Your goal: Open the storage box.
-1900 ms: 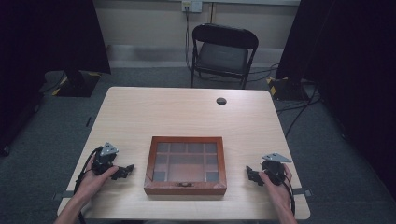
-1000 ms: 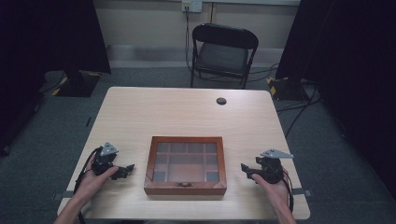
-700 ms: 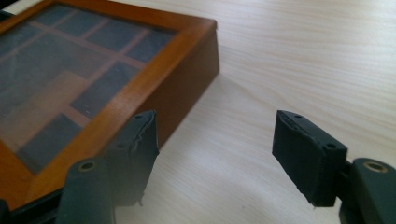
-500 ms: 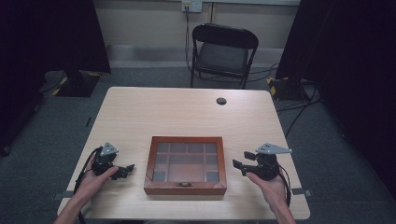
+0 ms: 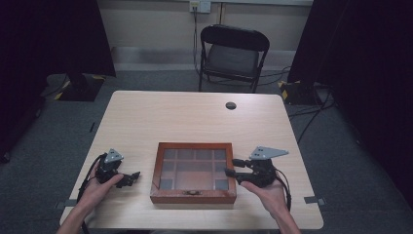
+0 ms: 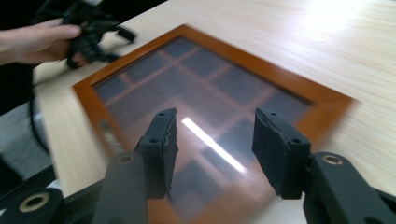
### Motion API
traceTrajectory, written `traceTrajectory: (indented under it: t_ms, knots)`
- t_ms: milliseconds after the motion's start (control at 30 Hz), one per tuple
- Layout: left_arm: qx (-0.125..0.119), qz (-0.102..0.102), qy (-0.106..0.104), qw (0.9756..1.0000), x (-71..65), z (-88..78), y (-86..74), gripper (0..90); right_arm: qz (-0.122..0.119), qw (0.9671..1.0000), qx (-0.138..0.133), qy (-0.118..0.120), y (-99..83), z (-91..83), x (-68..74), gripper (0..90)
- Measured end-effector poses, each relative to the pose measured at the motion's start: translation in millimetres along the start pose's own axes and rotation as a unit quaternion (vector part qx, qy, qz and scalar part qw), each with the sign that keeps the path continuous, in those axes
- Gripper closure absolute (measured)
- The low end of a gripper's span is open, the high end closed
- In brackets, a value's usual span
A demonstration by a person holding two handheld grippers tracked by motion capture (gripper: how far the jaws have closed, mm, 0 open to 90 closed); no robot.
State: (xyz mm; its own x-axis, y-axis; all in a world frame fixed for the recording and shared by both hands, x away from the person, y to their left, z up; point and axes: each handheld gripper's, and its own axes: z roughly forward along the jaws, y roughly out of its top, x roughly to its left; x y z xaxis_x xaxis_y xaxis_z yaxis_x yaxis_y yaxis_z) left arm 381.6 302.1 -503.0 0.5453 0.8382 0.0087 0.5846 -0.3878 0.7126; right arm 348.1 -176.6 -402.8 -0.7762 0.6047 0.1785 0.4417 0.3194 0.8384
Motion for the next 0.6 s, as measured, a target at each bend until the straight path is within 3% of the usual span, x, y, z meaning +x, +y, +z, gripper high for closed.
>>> traceTrajectory:
  t_ms: [33,200,600]
  knots:
    - [-0.001,-0.001,0.0,1.0,-0.2,0.0,-0.1,0.2,-0.012,0.9998,0.007,0.016,4.8,8.1,7.4,50.4]
    - [-0.001,-0.001,0.0,1.0,-0.2,-0.2,-0.3,0.2,-0.034,0.9982,0.008,0.048,16.3,22.6,20.9,53.2]
    - [-0.001,-0.001,0.0,1.0,-0.2,-0.2,-0.3,0.2,-0.061,0.9937,0.019,0.092,29.6,39.4,38.2,58.0]
